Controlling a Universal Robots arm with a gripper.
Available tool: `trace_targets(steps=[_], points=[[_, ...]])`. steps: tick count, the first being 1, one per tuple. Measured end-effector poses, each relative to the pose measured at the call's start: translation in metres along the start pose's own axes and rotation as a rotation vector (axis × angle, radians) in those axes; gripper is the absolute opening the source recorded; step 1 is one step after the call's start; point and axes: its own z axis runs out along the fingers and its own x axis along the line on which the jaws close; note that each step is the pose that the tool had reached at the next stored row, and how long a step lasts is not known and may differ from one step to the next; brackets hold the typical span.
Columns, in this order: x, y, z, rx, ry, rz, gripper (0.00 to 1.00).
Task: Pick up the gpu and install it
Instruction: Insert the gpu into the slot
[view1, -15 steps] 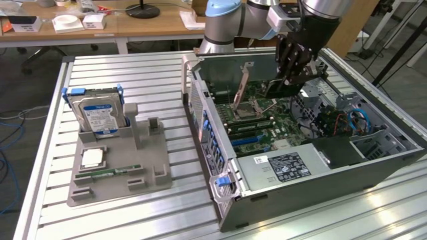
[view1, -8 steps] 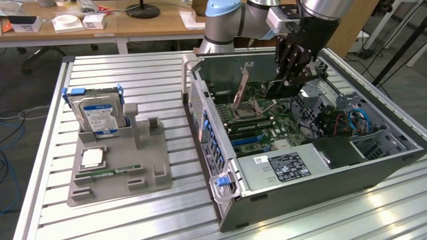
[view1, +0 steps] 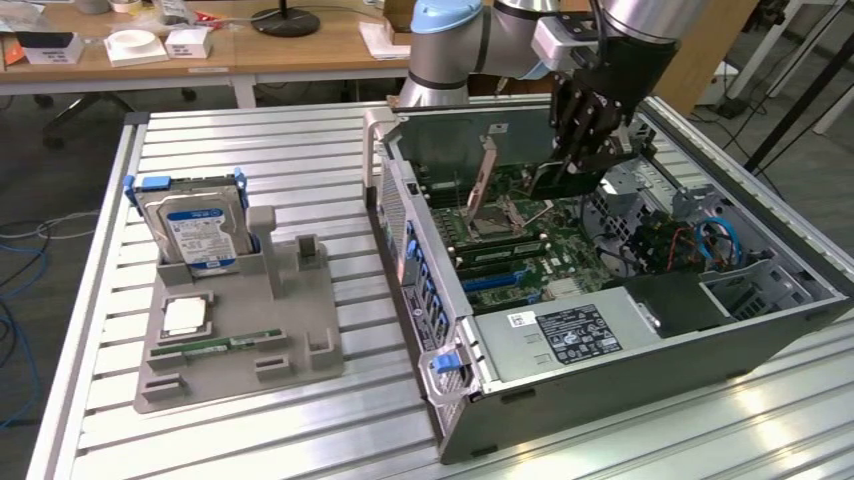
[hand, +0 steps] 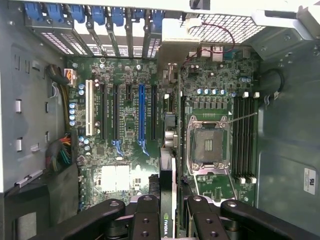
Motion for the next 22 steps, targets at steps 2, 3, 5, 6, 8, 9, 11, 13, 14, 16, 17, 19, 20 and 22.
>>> trace_targets(steps=[2,3,5,6,8,9,11,13,14,16,17,19,20,22], points=[[0.0001,0.0000,0.0005,0.0000,0.0001,0.000,0.26],[0.0001,0.0000,0.0008,0.0000,0.0000,0.000,0.26],[0.0001,0.0000,0.0013,0.0000,0.0001,0.000,0.26],[0.0002,0.0000,0.0016,0.0000,0.0001,0.000,0.26],[0.0002,0.0000,0.0021,0.0000,0.0000,0.000,0.26],[0.0003,0.0000,0.0024,0.0000,0.0000,0.000,0.26],[0.0003,0.0000,0.0029,0.0000,0.0000,0.000,0.26],[0.0004,-0.0001,0.0034,0.0000,0.0000,0.000,0.26],[0.0004,-0.0001,0.0037,-0.0001,0.0001,0.000,0.26],[0.0005,-0.0001,0.0042,0.0000,0.0000,0.000,0.26],[0.0005,-0.0001,0.0045,0.0000,0.0000,0.000,0.26],[0.0006,-0.0001,0.0051,0.0000,0.0000,0.000,0.26],[0.0006,-0.0001,0.0054,0.0000,0.0000,0.000,0.26],[0.0007,-0.0001,0.0060,0.0000,0.0000,0.000,0.26]])
